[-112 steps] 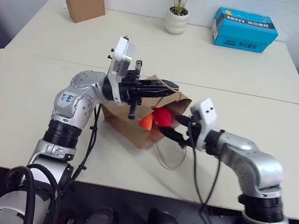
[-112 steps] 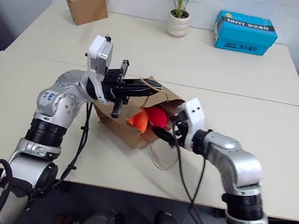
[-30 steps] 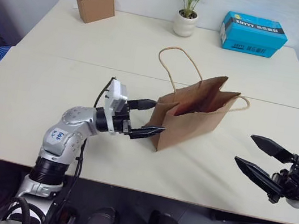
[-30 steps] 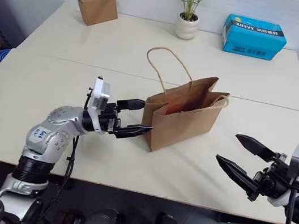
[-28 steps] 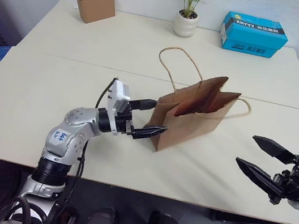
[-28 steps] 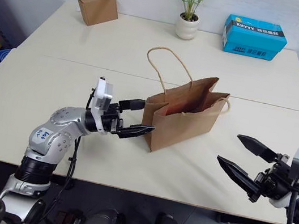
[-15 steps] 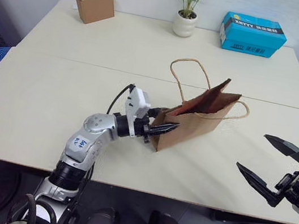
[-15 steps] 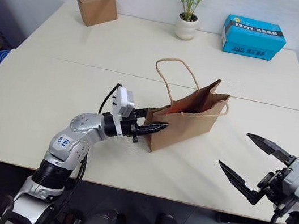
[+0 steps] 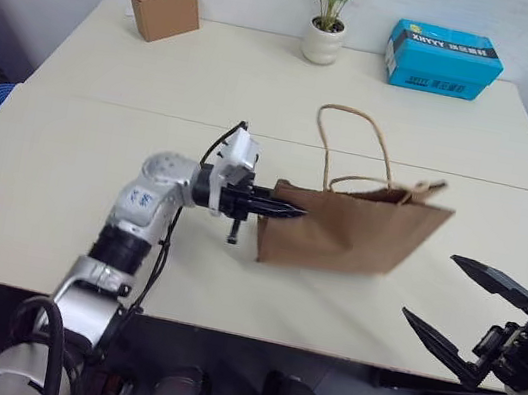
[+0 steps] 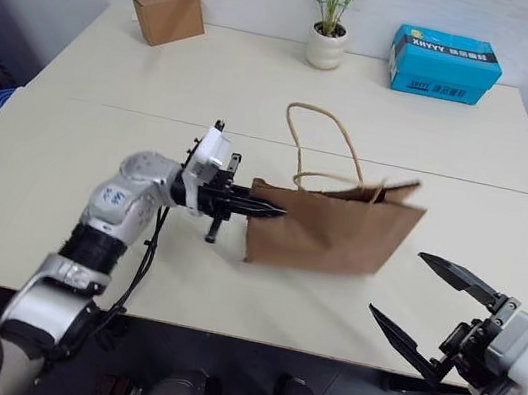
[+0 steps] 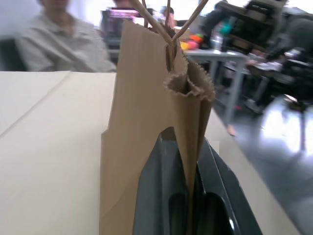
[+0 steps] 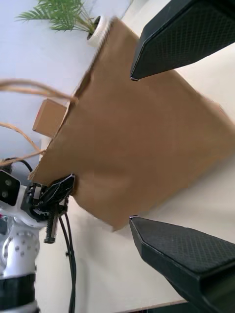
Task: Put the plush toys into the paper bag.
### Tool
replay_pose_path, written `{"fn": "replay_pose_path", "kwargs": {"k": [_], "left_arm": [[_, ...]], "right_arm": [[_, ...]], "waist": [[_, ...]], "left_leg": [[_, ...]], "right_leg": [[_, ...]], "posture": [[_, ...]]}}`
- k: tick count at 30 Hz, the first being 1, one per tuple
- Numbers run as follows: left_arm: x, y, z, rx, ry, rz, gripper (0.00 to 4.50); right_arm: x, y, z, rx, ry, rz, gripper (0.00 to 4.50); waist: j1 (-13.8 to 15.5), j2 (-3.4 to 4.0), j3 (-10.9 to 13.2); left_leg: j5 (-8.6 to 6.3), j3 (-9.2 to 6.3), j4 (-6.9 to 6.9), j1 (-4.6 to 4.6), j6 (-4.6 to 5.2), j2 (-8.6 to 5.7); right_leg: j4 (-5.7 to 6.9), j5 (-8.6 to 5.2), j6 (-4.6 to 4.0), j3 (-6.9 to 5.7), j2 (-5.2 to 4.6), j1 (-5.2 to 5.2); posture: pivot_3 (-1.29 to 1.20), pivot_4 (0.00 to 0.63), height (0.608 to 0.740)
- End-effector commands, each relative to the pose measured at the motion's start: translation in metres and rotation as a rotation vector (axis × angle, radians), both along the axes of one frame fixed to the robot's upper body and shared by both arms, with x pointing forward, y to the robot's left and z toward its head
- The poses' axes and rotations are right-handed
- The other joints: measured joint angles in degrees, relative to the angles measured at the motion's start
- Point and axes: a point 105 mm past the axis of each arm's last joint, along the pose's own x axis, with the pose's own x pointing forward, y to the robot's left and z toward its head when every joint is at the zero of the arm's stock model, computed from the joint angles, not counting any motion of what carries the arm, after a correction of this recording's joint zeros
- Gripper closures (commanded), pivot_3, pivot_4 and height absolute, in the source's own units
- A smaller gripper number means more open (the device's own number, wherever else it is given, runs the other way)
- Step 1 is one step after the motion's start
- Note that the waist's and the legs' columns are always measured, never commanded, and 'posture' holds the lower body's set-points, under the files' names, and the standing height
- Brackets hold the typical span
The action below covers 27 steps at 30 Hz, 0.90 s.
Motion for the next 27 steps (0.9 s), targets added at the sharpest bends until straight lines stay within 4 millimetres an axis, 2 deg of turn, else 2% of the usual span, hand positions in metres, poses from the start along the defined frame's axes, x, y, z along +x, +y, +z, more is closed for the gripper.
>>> {"fn": "replay_pose_path", "kwargs": {"k": [1, 4, 7, 8, 10, 12, 17, 20, 22, 23, 27], "left_arm": [[0.007, 0.007, -0.007, 0.041, -0.053, -0.035, 4.44], [0.012, 0.011, -0.015, 0.075, -0.095, -0.017, 4.44], [0.012, 0.013, -0.012, 0.048, -0.060, -0.002, 4.44], [0.012, 0.015, -0.011, 0.037, -0.064, 0.017, 4.25], [0.011, 0.026, -0.005, 0.024, -0.097, 0.079, 3.85], [0.008, 0.039, 0.002, 0.015, -0.130, 0.145, 3.22], [-0.010, 0.086, 0.008, 0.034, -0.141, 0.352, 1.70], [-0.022, 0.117, 0.003, 0.070, -0.151, 0.502, 0.74], [-0.032, 0.145, -0.010, 0.153, -0.173, 0.630, 0.14], [-0.038, 0.158, -0.015, 0.187, -0.174, 0.680, 0.02], [-0.060, 0.195, -0.027, 0.257, -0.152, 0.842, 0.02]], "right_arm": [[-0.007, 0.000, 0.006, -0.018, -0.010, 0.009, 0.00], [-0.009, -0.002, 0.002, -0.026, 0.011, 0.007, 0.00], [-0.008, -0.005, -0.004, -0.026, 0.029, -0.002, 0.00], [-0.007, -0.008, -0.007, -0.026, 0.038, -0.004, 0.00], [-0.009, -0.011, -0.017, -0.006, 0.162, 0.040, 0.00], [-0.006, -0.014, -0.017, -0.001, 0.186, 0.056, 0.00], [0.011, -0.032, -0.009, -0.047, 0.141, 0.052, 0.00], [0.020, -0.043, -0.005, -0.090, 0.125, 0.059, 0.00], [0.027, -0.054, -0.001, -0.135, 0.109, 0.066, 0.00], [0.031, -0.060, 0.001, -0.158, 0.100, 0.069, 0.00], [0.052, -0.075, 0.007, -0.221, 0.075, 0.087, 0.00]], "waist": [[0.0, 0.00, 0.0], [0.2, -0.01, 0.0], [0.1, -0.01, 0.0], [0.1, -0.01, 0.0], [0.0, -0.01, 0.0], [-0.3, -0.01, 0.0], [-1.5, 0.00, 0.0], [-1.5, 0.00, 0.0], [-1.4, 0.03, 0.0], [-1.4, 0.06, 0.0], [-1.3, 0.06, 0.1]], "left_leg": [[0.00, 0.01, 0.01, 0.00, 0.00, -0.01], [-0.01, 0.00, 0.03, -0.02, 0.06, -0.04], [-0.03, -0.03, 0.03, -0.05, 0.09, -0.03], [-0.03, -0.03, 0.03, -0.05, 0.10, -0.03], [-0.03, -0.03, 0.03, -0.05, 0.09, -0.02], [-0.03, -0.04, 0.02, -0.05, 0.09, 0.01], [-0.03, -0.06, 0.01, 0.00, 0.03, 0.11], [-0.06, -0.08, -0.03, 0.08, -0.04, 0.15], [-0.06, -0.11, -0.03, 0.10, -0.07, 0.16], [-0.07, -0.11, -0.03, 0.09, -0.07, 0.15], [-0.15, -0.16, -0.03, 0.12, -0.12, 0.14]], "right_leg": [[-0.01, 0.00, 0.00, 0.00, 0.00, 0.00], [-0.07, 0.01, 0.01, 0.04, -0.04, 0.00], [0.00, 0.01, 0.02, 0.09, -0.08, 0.00], [0.03, 0.02, 0.03, 0.10, -0.09, 0.01], [0.06, 0.02, 0.03, 0.12, -0.11, 0.01], [0.08, 0.01, 0.02, 0.19, -0.13, 0.00], [0.11, 0.00, 0.00, 0.28, -0.14, 0.02], [0.15, -0.05, -0.09, 0.29, -0.16, 0.03], [0.11, -0.08, -0.14, 0.26, -0.17, 0.04], [0.01, -0.08, -0.15, 0.26, -0.20, 0.03], [-0.08, -0.10, -0.17, 0.24, -0.30, 0.07]], "posture": [[0.00, 0.150, 0.740], [0.00, 0.150, 0.740], [0.00, 0.150, 0.740], [0.00, 0.150, 0.740], [0.00, 0.150, 0.740], [0.00, 0.150, 0.740], [0.00, 0.150, 0.740], [0.00, 0.150, 0.740], [0.00, 0.150, 0.740], [0.00, 0.150, 0.740], [0.00, 0.150, 0.740]]}}
